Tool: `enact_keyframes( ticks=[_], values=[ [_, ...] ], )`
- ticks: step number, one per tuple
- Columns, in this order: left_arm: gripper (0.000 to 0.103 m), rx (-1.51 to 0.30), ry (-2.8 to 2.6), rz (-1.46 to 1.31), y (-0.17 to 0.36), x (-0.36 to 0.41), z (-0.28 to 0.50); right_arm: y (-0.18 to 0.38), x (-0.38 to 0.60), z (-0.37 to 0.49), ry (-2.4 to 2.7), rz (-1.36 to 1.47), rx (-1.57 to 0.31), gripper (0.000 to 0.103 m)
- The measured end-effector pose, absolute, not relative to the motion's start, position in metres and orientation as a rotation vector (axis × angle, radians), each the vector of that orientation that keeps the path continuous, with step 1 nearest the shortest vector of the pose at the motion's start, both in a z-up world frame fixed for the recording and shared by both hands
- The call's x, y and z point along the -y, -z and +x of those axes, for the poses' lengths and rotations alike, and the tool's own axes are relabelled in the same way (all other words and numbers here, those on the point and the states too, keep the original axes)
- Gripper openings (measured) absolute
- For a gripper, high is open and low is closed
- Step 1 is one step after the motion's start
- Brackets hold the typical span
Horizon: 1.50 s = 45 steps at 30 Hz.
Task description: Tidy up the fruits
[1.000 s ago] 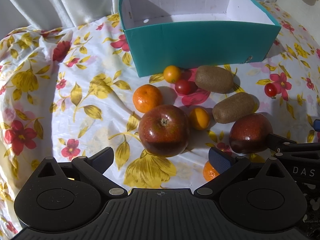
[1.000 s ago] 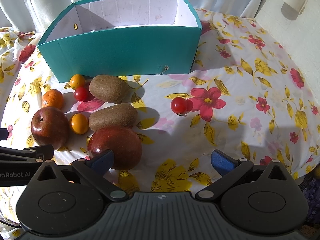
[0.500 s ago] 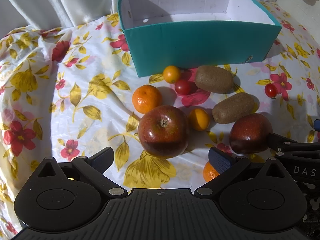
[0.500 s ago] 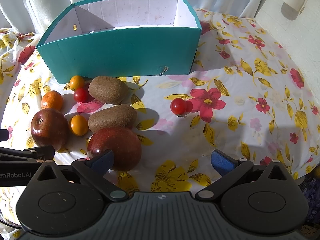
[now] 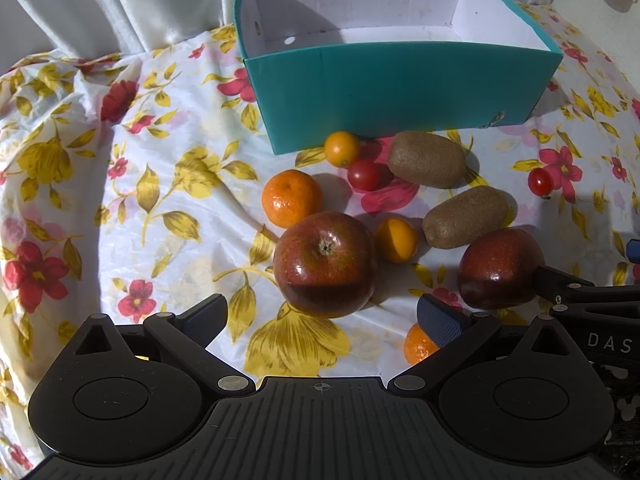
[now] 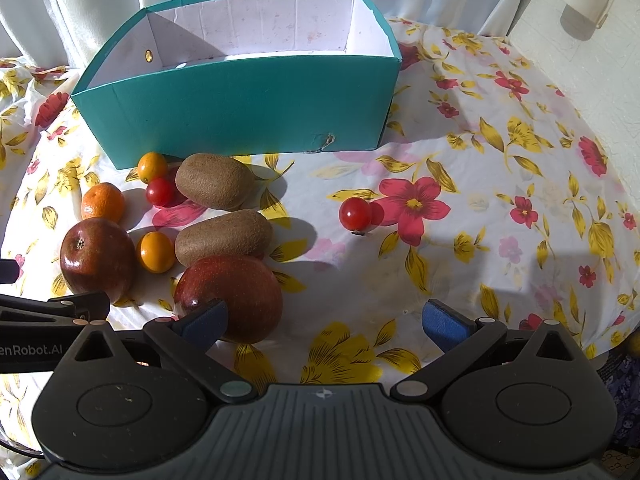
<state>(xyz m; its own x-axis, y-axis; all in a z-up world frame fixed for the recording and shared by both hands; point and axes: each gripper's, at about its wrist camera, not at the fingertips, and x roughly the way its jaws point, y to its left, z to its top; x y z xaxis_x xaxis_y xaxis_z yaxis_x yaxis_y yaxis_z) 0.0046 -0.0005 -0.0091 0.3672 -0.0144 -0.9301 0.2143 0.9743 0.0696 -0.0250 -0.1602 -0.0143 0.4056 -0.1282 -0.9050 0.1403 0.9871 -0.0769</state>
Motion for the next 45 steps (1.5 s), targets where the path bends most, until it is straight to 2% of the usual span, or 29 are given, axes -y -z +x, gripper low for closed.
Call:
enact_keyframes(
  ticks=[30, 36, 42, 45],
  values=[
    [0.103, -1.181, 0.192, 0.120, 0.009, -0.006, 0.008, 0.013, 0.164, -0.025, 0.165, 0.036, -1.117, 0.103],
    [0.103, -1.092, 0.206, 0.070, 0.006, -0.012, 0.004, 0.010, 0.163, -0.036, 0.095, 0.018, -0.983, 0.103],
    [0.103, -0.929, 0.222, 0.088, 0.006, -0.019, -0.010, 0.014, 0.160, -0.065, -0.027, -0.055, -0.701, 0.103],
    [0.103, -0.821, 0.188, 0.092, 0.012, -0.023, -0.023, 0.023, 0.159, -0.065, -0.088, -0.045, -0.719, 0.103]
  ],
)
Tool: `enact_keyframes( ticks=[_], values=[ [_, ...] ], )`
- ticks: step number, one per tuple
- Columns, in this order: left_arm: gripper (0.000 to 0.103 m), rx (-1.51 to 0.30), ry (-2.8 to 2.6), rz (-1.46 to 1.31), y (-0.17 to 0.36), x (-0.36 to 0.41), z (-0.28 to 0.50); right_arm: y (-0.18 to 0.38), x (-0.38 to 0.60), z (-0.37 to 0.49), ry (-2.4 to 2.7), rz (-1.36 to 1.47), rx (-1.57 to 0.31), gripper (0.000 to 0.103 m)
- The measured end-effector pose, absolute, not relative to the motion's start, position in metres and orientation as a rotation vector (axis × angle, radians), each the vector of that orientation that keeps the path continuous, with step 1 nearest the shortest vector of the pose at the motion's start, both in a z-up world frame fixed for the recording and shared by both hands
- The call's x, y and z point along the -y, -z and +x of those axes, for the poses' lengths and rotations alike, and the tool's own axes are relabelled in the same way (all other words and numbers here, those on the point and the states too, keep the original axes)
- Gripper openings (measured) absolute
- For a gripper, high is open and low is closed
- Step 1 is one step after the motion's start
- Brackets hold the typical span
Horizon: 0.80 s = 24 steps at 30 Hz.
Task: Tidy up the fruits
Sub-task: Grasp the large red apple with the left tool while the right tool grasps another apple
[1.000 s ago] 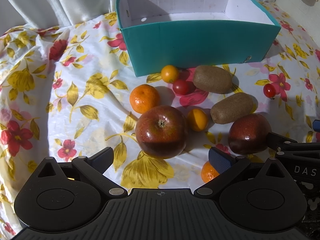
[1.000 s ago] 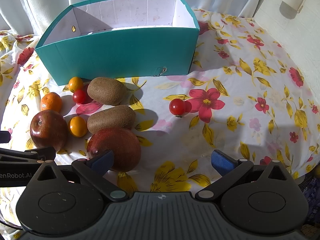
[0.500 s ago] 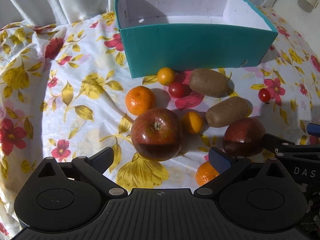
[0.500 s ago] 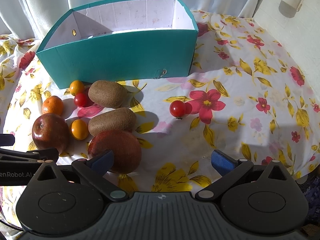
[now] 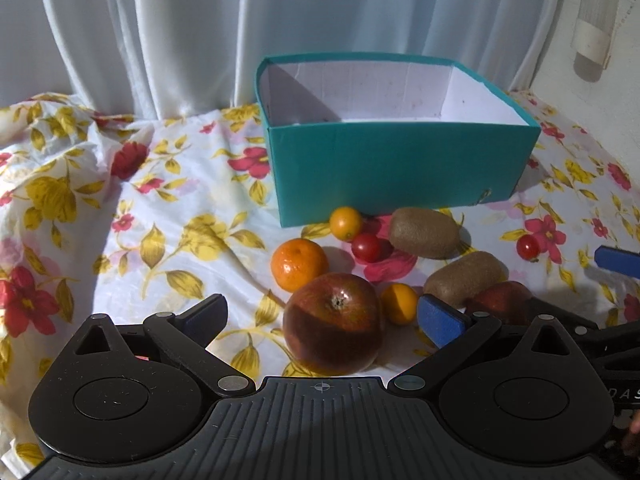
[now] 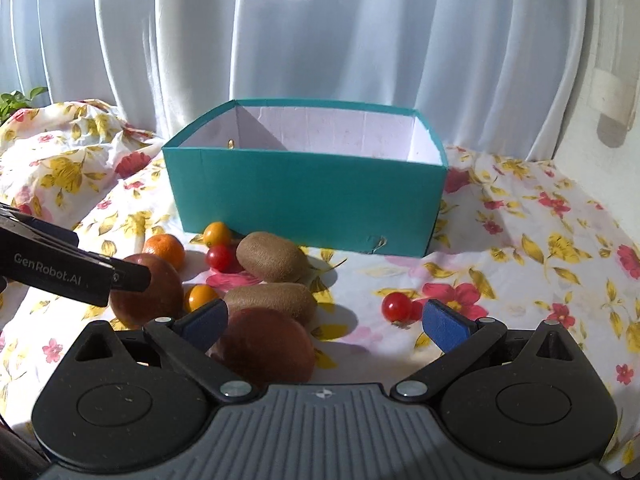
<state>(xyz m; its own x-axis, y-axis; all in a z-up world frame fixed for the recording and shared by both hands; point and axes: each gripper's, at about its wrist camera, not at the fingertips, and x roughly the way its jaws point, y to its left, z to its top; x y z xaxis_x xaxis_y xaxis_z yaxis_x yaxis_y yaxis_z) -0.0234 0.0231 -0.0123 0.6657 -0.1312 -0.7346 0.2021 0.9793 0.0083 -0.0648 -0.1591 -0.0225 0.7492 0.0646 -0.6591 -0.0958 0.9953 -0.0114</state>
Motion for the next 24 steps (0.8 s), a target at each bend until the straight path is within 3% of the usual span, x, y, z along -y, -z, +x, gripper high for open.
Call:
enact_keyframes(
  ticks=[9, 12, 17, 24],
  values=[
    [0.103, -0.816, 0.219, 0.149, 0.033, -0.016, -0.028, 0.042, 0.155, -0.057, -0.197, 0.021, -0.801, 0.103],
    [0.102, -0.822, 0.220, 0.150, 0.039, -0.016, -0.025, 0.048, 0.154, -0.053, -0.202, 0.015, -0.819, 0.097],
    [0.081, -0.899, 0.255, 0.124, 0.052, -0.016, -0.015, 0.057, 0.151, -0.046, -0.227, 0.010, -0.853, 0.090],
    [0.077, -0.951, 0.259, 0.126, 0.071, -0.015, -0.002, 0.072, 0.142, -0.035, -0.263, -0.024, -0.904, 0.072]
  ],
)
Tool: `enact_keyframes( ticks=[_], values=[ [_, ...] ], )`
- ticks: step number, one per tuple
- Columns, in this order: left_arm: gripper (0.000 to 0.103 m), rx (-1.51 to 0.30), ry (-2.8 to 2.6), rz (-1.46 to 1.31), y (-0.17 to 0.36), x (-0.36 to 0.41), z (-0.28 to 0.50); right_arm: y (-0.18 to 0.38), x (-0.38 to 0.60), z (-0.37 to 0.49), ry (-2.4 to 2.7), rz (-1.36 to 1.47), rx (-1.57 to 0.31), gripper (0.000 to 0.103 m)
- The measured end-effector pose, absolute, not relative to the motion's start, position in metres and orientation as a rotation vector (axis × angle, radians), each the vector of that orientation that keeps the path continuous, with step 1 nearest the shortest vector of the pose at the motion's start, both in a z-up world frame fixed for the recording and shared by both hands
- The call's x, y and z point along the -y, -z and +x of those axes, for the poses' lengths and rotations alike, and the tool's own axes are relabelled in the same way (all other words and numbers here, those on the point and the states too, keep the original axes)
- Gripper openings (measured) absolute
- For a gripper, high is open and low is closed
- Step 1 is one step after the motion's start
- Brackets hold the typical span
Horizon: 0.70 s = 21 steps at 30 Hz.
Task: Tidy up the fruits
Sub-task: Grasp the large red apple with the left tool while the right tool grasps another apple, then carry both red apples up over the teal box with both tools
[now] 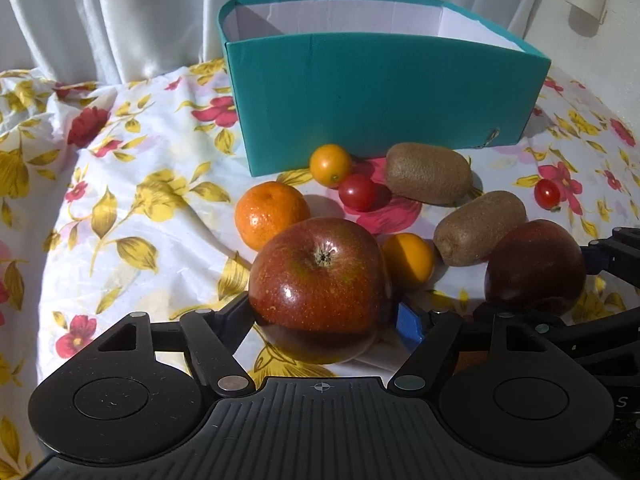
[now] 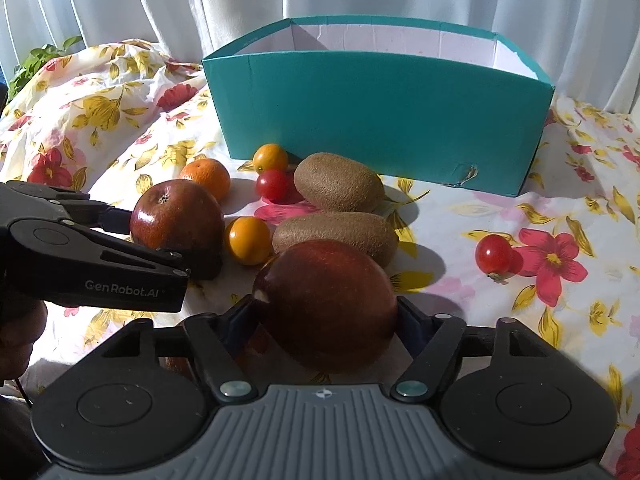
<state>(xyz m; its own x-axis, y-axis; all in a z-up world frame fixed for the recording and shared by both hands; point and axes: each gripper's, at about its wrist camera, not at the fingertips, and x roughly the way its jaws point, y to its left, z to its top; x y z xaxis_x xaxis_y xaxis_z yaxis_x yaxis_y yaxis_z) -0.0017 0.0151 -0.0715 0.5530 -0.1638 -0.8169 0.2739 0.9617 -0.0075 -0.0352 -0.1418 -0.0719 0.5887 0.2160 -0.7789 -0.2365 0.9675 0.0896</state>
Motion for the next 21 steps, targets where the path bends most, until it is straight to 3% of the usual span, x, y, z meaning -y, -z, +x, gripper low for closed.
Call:
enact_keyframes(
  ticks=[6, 21],
  values=[
    [0.081, -0.923, 0.271, 0.145, 0.076, -0.012, 0.001, 0.078, 0.142, -0.029, -0.280, -0.025, -0.903, 0.071],
    [0.077, -0.943, 0.318, 0.179, 0.072, -0.010, -0.005, 0.074, 0.153, -0.034, -0.200, -0.036, -0.881, 0.070]
  ],
)
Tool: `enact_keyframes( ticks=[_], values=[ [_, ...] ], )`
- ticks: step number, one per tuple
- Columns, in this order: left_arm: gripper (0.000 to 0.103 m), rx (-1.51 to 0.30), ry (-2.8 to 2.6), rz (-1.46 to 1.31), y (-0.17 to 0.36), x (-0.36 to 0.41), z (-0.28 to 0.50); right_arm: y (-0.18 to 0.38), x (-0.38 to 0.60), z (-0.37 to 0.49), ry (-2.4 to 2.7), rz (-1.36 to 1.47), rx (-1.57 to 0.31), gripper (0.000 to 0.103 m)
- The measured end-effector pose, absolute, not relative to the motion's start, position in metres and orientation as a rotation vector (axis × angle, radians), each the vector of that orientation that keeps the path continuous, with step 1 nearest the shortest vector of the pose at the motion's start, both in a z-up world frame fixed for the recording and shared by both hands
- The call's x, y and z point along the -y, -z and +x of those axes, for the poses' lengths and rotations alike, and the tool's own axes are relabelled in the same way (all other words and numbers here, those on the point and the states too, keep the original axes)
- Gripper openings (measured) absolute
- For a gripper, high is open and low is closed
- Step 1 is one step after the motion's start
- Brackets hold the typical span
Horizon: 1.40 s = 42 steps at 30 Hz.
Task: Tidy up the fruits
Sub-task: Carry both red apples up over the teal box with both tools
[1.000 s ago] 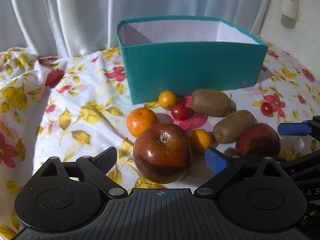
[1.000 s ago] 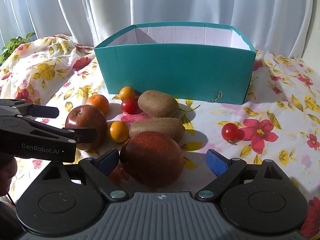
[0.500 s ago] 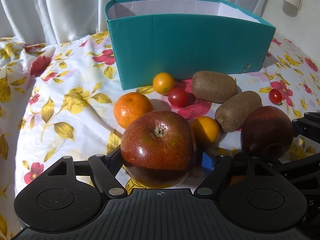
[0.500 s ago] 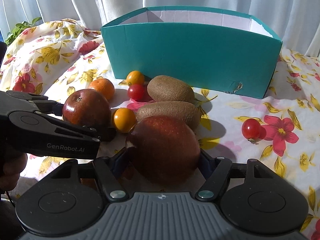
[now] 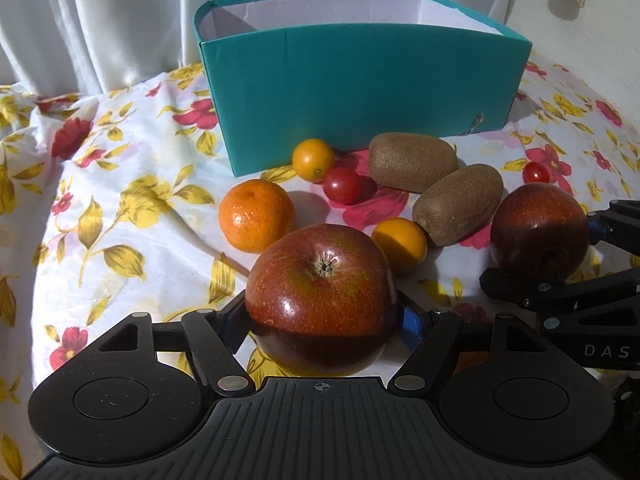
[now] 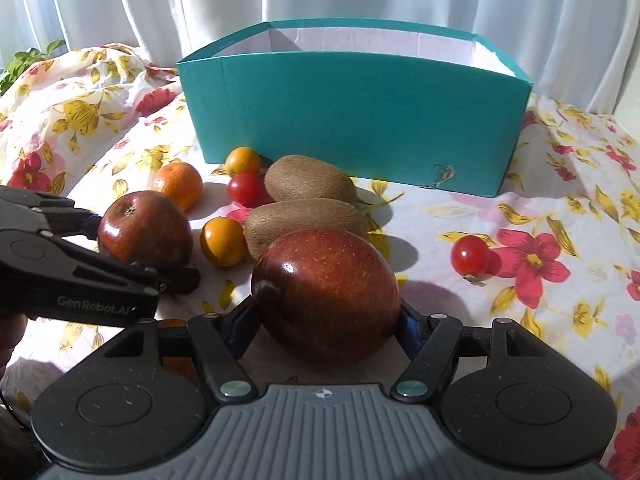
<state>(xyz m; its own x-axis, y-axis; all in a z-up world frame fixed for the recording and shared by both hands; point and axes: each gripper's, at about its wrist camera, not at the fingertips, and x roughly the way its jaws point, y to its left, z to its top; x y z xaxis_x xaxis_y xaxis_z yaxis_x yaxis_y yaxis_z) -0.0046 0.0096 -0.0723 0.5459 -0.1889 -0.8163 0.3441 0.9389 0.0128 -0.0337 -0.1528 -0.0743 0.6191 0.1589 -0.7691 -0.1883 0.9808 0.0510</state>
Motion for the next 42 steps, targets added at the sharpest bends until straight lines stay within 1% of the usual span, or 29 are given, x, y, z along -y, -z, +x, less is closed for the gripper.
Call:
enact_keyframes(
  ticks=[7, 13, 17, 21, 25, 29, 33, 37, 42],
  values=[
    [0.077, -0.950, 0.311, 0.180, 0.067, -0.008, -0.008, 0.068, 0.158, -0.041, -0.179, -0.035, -0.855, 0.070],
    [0.077, -0.922, 0.325, 0.189, 0.050, -0.003, -0.012, 0.062, 0.163, -0.044, -0.152, -0.015, -0.837, 0.070],
    [0.077, -0.880, 0.336, 0.191, 0.026, 0.003, -0.012, 0.049, 0.168, -0.044, -0.145, 0.006, -0.815, 0.070],
    [0.077, -0.842, 0.297, 0.188, -0.004, 0.011, 0.002, 0.023, 0.175, -0.037, -0.128, 0.015, -0.753, 0.070],
    [0.077, -0.766, 0.233, 0.192, -0.036, 0.023, 0.023, -0.005, 0.184, -0.022, -0.103, 0.004, -0.673, 0.070],
    [0.077, -0.736, 0.157, 0.177, -0.064, 0.034, 0.053, -0.031, 0.193, 0.003, -0.076, 0.009, -0.615, 0.070],
    [0.077, -0.649, 0.090, 0.160, -0.090, 0.041, 0.075, -0.056, 0.201, 0.028, -0.045, 0.007, -0.544, 0.070],
    [0.077, -0.659, 0.059, 0.112, -0.088, 0.041, 0.089, -0.062, 0.204, 0.043, -0.023, 0.022, -0.487, 0.070],
    [0.077, -0.742, 0.048, 0.081, -0.061, 0.036, 0.093, -0.042, 0.207, 0.053, -0.017, 0.075, -0.508, 0.070]
  ],
)
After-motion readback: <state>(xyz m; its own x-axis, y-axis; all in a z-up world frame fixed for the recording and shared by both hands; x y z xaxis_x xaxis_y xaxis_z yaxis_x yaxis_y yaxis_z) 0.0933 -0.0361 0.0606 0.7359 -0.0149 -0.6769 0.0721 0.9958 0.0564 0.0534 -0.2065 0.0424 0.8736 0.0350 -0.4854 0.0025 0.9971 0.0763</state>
